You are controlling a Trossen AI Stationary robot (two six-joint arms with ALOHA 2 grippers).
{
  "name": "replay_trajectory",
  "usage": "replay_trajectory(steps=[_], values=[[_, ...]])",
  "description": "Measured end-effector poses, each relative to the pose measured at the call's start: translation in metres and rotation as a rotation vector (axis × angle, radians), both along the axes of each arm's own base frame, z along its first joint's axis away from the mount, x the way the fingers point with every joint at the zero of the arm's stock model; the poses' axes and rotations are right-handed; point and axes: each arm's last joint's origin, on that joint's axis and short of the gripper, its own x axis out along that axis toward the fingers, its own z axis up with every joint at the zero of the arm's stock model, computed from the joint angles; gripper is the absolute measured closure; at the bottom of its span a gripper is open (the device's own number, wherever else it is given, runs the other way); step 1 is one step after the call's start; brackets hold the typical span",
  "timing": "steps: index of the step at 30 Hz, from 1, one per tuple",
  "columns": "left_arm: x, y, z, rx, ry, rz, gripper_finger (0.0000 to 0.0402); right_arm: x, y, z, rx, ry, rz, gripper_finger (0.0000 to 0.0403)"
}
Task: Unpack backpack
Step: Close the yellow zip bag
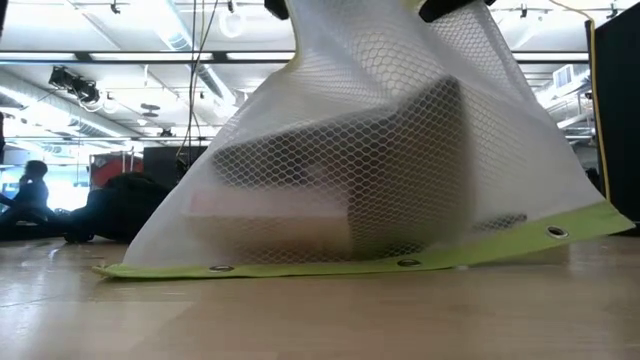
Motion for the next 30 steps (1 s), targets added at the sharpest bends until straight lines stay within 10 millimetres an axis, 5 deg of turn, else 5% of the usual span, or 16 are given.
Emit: replay_trajectory(steps=[16,25,30], values=[[0.020,0.009,-0.026,-0.080,0.028,0.037,0.0288,0.003,0.002,0.003,-0.001,-0.028,0.031,0.0403],[0.026,0.009,-0.019,-0.098,-0.075,0.037,0.0289,0.004,0.002,0.003,0.001,-0.033,0.030,0.0403],[0.025,0.010,-0.020,-0.049,-0.065,0.024,0.0335,0.004,0.002,0.003,-0.001,-0.030,0.031,0.0403]])
